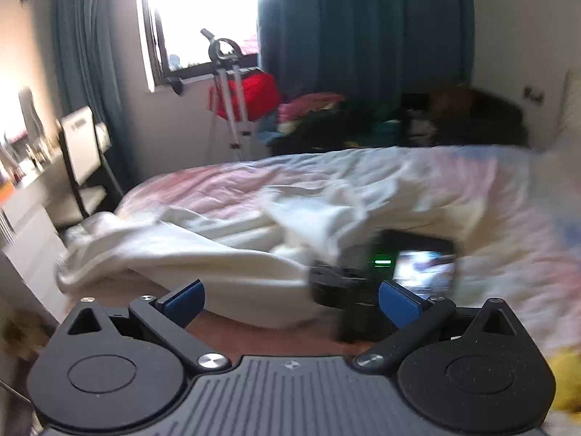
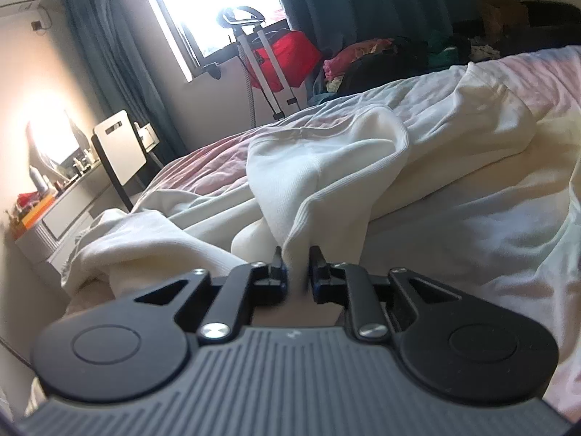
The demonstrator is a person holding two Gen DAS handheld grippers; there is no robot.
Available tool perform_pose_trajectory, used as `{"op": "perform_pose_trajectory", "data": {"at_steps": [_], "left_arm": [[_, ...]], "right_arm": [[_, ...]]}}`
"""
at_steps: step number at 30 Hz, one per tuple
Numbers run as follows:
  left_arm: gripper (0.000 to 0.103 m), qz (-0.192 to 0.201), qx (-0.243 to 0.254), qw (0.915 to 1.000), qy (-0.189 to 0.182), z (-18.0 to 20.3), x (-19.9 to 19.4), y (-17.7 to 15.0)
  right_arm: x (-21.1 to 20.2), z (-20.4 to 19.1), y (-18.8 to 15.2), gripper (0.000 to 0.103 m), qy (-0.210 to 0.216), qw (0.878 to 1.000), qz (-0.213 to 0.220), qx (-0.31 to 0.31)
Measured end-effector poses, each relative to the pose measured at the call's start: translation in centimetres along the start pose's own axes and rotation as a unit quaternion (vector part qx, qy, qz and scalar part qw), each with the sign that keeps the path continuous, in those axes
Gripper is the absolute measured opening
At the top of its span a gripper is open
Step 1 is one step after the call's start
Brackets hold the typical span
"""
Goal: Fold clothes
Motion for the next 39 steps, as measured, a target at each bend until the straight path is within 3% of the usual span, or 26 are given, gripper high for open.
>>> {"op": "perform_pose_trajectory", "data": {"at_steps": [2, 4, 5, 9, 11, 13, 20, 26, 29, 33, 36, 39], "left_arm": [[0.103, 0.006, 0.019, 0.9996, 0.022, -0.7, 2.0, -0.3], [0.103, 0.029, 0.023, 0.9993, -0.011, -1.2, 2.7, -0.3], [0.103, 0.031, 0.018, 0.9993, -0.010, -1.6, 3.2, -0.3], [0.103, 0.035, 0.011, 0.9992, 0.017, -3.2, 5.2, -0.4], [0.103, 0.039, 0.007, 0.9992, 0.008, -4.1, 6.1, -0.4], [0.103, 0.042, -0.009, 0.9991, -0.005, -5.3, 7.3, -0.5], [0.103, 0.064, -0.095, 0.9934, 0.001, -12.4, 12.4, -2.7], [0.103, 0.021, -0.152, 0.9858, 0.068, -19.6, 16.8, -5.5], [0.103, 0.012, -0.185, 0.9811, 0.053, -21.3, 17.7, -5.9], [0.103, 0.018, -0.163, 0.9843, 0.066, -21.5, 17.9, -6.0], [0.103, 0.014, -0.159, 0.9858, 0.053, -21.0, 18.1, -6.1], [0.103, 0.011, -0.154, 0.9868, 0.048, -20.2, 18.2, -6.1]], "right_arm": [[0.1, 0.4, 0.0, 0.033, -0.009, 1.000, -0.006, 0.005], [0.3, 1.0, 0.2, 0.045, -0.016, 1.000, -0.006, 0.019], [0.3, 1.3, 0.3, 0.049, -0.012, 1.000, -0.005, 0.025], [0.6, 1.7, 0.5, 0.050, -0.004, 1.000, -0.005, 0.031], [0.8, 1.7, 0.6, 0.050, -0.009, 1.000, -0.001, 0.022], [1.1, 1.9, 0.8, 0.051, -0.013, 1.000, 0.003, 0.020], [1.7, 2.9, 2.6, 0.054, 0.015, 0.998, 0.030, 0.055], [3.2, 3.5, 5.3, 0.054, 0.019, 0.995, 0.052, 0.087], [3.0, 4.2, 5.9, 0.054, 0.027, 0.992, 0.050, 0.111], [1.3, 4.7, 6.2, 0.054, -0.005, 0.993, 0.080, 0.085], [1.6, 6.4, 6.8, 0.057, -0.031, 0.989, 0.096, 0.109], [4.7, 8.3, 7.9, 0.061, -0.053, 0.988, 0.071, 0.130]]}}
Point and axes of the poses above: each gripper's, at about its wrist camera, not at the fingertips, and x roughly the way its jaws point, z to its right, y to its top, the point moved 7 cm from there along x, roughly the way its jaws point, and after that the axes turned 4 degrees about x, right-handed, at the moved point
